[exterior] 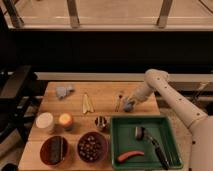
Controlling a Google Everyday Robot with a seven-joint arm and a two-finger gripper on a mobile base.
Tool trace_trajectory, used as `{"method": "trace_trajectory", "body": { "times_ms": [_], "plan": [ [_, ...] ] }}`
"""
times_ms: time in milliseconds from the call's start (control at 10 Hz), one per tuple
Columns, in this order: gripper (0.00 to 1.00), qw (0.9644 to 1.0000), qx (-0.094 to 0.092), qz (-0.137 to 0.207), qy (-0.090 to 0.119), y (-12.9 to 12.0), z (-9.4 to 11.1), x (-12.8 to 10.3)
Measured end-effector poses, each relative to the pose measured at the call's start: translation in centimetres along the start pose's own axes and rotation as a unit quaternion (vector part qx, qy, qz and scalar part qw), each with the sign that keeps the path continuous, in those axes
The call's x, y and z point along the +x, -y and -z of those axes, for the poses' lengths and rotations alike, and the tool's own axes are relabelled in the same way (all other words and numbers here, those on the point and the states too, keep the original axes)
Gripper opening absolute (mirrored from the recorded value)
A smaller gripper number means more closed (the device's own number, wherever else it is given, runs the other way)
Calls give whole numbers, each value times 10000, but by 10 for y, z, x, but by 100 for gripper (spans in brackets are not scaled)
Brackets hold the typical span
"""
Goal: Wipe table surface with sponge
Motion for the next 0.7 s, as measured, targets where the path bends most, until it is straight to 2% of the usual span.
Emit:
{"method": "trace_trajectory", "body": {
  "times_ms": [200, 400, 500, 700],
  "plan": [
    [0, 9996, -81, -240, -140, -14, 9, 4],
    [0, 9984, -125, -508, -232, -37, 17, 21],
    [0, 9974, -107, -639, -328, -42, 22, 36],
    [0, 9970, -84, -661, -399, -36, 24, 54]
  ]
}}
